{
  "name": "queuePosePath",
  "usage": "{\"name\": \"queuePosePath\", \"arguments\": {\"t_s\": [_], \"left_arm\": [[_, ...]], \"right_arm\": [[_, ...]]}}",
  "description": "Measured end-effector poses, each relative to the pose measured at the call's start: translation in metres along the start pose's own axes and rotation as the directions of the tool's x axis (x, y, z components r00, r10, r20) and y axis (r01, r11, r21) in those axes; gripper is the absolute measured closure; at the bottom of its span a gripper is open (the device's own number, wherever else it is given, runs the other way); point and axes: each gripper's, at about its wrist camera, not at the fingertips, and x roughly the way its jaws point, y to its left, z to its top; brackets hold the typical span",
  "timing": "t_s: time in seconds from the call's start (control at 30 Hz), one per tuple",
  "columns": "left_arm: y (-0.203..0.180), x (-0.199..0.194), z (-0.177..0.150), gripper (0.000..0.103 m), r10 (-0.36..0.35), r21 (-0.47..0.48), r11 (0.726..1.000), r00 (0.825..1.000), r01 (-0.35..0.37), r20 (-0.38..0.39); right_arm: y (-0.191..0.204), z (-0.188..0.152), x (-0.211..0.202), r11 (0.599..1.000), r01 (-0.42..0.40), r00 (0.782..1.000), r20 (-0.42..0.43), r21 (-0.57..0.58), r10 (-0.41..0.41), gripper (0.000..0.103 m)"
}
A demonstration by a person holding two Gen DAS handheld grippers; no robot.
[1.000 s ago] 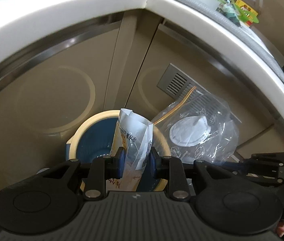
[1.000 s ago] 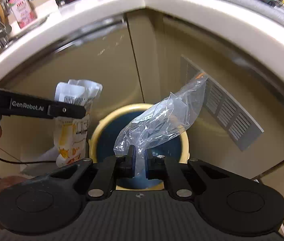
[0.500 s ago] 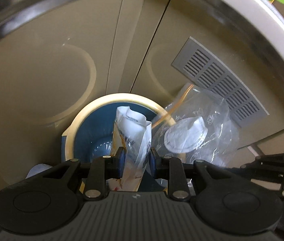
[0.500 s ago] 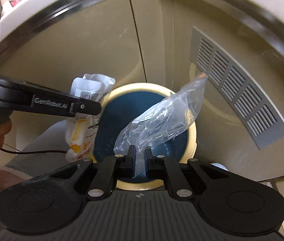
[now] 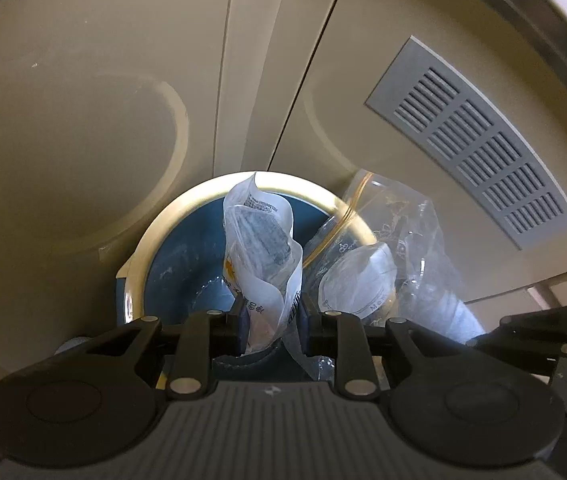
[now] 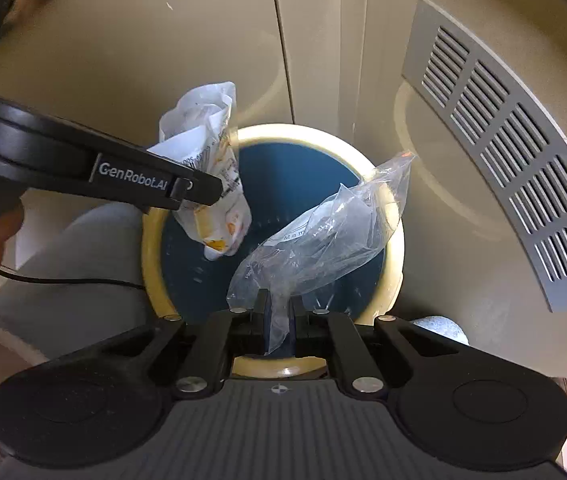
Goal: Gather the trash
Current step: 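Lower both grippers over the blue bin and open them to drop trash, then raise both tools from the bin back toward the counter mat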
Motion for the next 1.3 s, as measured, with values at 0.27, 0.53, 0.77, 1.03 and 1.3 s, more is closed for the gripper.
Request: {"name": "queuePosePath", "arguments": {"t_s": [0.27, 0.53, 0.77, 1.03, 1.3], "left_arm": [[-0.004, 0.016, 0.000, 0.076, 0.014, 0.032, 0.999, 0.999, -0.012, -0.052], [-0.010, 0.002, -0.002, 0.000, 0.055, 0.086, 0.995, 0.998, -0.054, -0.011], [-0.004, -0.043, -0.023, 0.000, 0.109, 0.080, 0.991, 0.994, -0.111, 0.034], [-0.004, -0.101, -0.066, 0.000, 0.137, 0.022, 0.990, 0.984, -0.140, 0.112], [-0.022, -0.134, -0.078, 0.000, 0.164, 0.067, 0.981, 0.965, -0.181, 0.205]], "right_arm": [[0.002, 0.008, 0.011, 1.000, -0.003, 0.999, -0.047, -0.012, 0.003, 0.089], [-0.008, 0.012, -0.003, 0.998, 0.038, 0.999, -0.029, 0.054, -0.036, 0.028], [-0.004, -0.003, -0.044, 0.997, 0.025, 1.000, 0.003, 0.072, -0.025, 0.019], [0.007, -0.033, -0.096, 0.999, 0.033, 0.992, 0.125, 0.016, -0.035, 0.014], [0.011, -0.059, -0.130, 0.998, 0.060, 0.967, 0.246, 0.008, -0.061, 0.014]]}}
